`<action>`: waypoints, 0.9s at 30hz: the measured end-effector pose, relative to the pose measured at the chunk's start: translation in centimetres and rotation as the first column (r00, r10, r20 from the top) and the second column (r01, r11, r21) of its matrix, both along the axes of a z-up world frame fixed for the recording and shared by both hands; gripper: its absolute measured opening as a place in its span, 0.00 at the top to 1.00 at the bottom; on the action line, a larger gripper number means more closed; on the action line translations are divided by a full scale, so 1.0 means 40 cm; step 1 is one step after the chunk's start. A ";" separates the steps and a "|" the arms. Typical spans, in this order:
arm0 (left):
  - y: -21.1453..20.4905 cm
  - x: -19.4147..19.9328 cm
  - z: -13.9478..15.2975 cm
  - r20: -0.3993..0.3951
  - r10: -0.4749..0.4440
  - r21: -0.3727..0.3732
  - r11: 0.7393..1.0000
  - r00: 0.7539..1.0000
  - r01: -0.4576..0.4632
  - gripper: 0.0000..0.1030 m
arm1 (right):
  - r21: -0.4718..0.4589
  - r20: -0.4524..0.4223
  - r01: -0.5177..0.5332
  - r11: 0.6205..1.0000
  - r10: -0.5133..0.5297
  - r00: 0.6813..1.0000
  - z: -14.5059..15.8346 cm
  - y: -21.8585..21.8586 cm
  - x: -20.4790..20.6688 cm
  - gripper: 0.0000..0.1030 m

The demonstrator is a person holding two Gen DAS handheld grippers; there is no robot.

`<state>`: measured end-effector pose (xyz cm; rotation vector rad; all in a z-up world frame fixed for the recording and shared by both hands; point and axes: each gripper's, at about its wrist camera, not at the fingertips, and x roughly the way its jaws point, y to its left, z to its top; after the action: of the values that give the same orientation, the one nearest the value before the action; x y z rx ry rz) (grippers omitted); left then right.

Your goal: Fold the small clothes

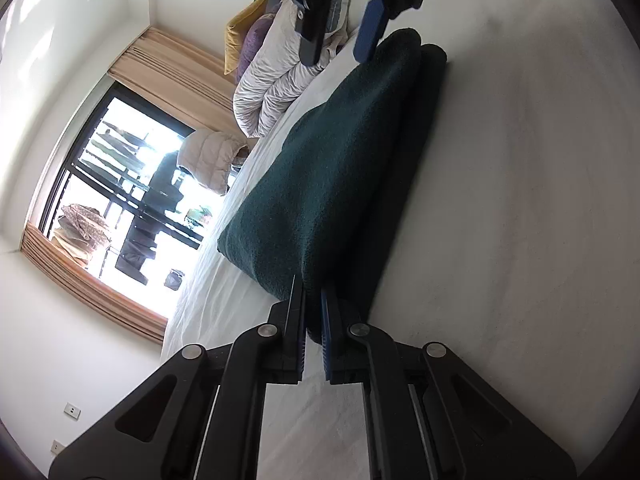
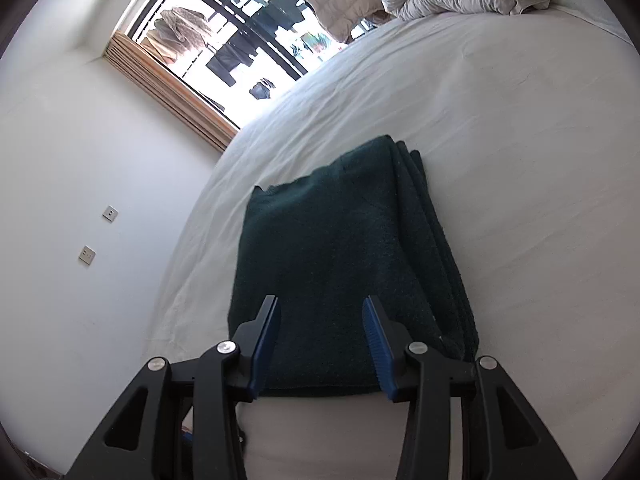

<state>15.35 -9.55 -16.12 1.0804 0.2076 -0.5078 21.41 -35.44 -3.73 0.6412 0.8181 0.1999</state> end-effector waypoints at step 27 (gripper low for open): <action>-0.060 0.203 0.187 -0.283 0.147 -0.299 0.925 0.948 -0.233 0.93 | -0.018 -0.079 -0.071 0.997 0.069 0.994 -0.068 -0.126 0.141 0.91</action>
<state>23.47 -11.94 -8.65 0.6559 0.4367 -0.4839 27.03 -40.49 -6.44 0.6040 0.9180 0.2309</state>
